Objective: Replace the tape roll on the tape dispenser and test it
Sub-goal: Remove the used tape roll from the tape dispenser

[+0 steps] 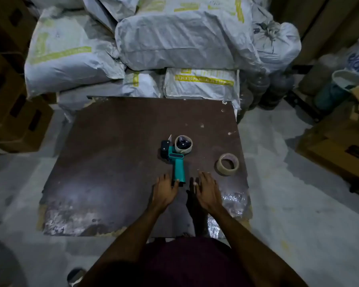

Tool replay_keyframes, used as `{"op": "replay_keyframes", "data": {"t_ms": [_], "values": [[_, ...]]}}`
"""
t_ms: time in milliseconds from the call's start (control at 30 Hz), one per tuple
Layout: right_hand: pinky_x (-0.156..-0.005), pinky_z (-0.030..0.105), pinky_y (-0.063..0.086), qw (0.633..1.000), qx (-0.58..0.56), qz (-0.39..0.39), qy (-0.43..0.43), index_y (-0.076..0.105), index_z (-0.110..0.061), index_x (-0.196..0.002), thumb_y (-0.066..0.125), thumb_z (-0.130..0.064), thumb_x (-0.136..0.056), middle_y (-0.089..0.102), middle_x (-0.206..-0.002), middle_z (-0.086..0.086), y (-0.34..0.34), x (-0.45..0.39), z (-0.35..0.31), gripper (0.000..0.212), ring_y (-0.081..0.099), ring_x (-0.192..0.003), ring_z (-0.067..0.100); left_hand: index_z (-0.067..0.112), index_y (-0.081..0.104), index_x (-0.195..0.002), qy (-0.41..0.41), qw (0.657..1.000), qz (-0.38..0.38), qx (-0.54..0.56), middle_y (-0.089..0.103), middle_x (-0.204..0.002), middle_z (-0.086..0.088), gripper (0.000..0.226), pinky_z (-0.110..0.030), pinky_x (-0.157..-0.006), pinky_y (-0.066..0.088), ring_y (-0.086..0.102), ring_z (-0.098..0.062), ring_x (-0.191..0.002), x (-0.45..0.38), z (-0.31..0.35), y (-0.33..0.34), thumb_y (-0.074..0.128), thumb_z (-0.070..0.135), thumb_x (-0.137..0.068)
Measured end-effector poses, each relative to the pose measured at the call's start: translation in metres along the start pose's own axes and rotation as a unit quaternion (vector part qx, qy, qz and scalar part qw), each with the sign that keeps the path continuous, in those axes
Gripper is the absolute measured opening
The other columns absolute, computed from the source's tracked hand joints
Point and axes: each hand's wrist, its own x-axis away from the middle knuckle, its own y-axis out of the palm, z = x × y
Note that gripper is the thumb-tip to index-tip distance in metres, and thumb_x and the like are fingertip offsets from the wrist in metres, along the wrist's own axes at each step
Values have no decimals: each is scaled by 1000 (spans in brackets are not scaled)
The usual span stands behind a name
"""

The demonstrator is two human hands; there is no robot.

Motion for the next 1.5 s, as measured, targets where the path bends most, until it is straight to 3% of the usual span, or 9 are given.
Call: {"op": "replay_keyframes", "data": {"t_ms": [100, 233, 400, 567, 833, 1000, 1300, 1500], "values": [[-111, 45, 39, 999, -47, -13, 8, 42, -15, -149, 45, -34, -103, 53, -145, 12, 0, -2, -3, 50, 48, -133, 31, 7, 43, -146, -24, 998, -20, 59, 60, -135, -19, 56, -46, -99, 51, 57, -37, -123, -12, 5, 0, 53, 40, -102], [-103, 42, 45, 997, -69, -39, 16, 50, -13, -141, 46, -35, -102, 57, -137, 14, 2, -3, -6, 45, 55, -123, 32, 17, 43, -139, -32, 996, -37, 70, 65, -126, -13, 66, -48, -91, 56, 65, -35, -112, -36, 4, 9, 50, 58, -88], [-100, 32, 42, 995, -94, -20, 17, 54, -11, -138, 50, -29, -102, 59, -135, 14, -1, -9, -6, 41, 56, -121, 30, 28, 35, -132, -67, 994, -54, 73, 64, -124, -12, 75, -53, -89, 58, 68, -36, -106, -65, -5, 29, 58, 68, -73], [-103, 34, 44, 993, -115, -8, 21, 51, -13, -142, 51, -27, -101, 57, -138, 12, 0, -12, -2, 44, 56, -122, 29, 16, 34, -140, -70, 991, -85, 74, 62, -130, -14, 76, -50, -92, 58, 66, -36, -112, -65, 4, 26, 70, 45, -80], [-104, 37, 45, 992, -122, -6, 24, 51, -14, -142, 48, -30, -102, 56, -138, 10, 3, -2, 0, 43, 55, -122, 27, 29, 33, -142, -66, 992, -88, 60, 63, -126, -6, 81, -50, -87, 61, 67, -30, -107, -64, -28, 30, 63, 53, -71], [-104, 35, 44, 992, -125, -10, 27, 51, -13, -142, 50, -30, -102, 54, -140, 9, 7, 10, -2, 43, 54, -124, 26, 28, 26, -152, -36, 993, -105, -26, 58, -124, -12, 81, -46, -84, 59, 64, -32, -103, -31, -24, -1, 66, 36, -82], [-103, 42, 47, 986, -150, 13, 76, 45, -4, -142, 52, -27, -101, 50, -141, 16, 16, 28, -6, 47, 51, -126, 33, 26, 29, -156, 11, 983, -126, -133, 59, -130, -15, 85, -44, -88, 56, 64, -38, -109, -20, -59, -21, 65, 20, -79], [-103, 33, 38, 976, -190, 30, 101, 42, -7, -146, 54, -24, -101, 47, -142, 16, 16, 39, -9, 50, 49, -129, 32, 25, 35, -156, 48, 972, -137, -184, 56, -139, -15, 84, -49, -103, 46, 58, -40, -124, -18, -76, -34, 64, 10, -79]]}}
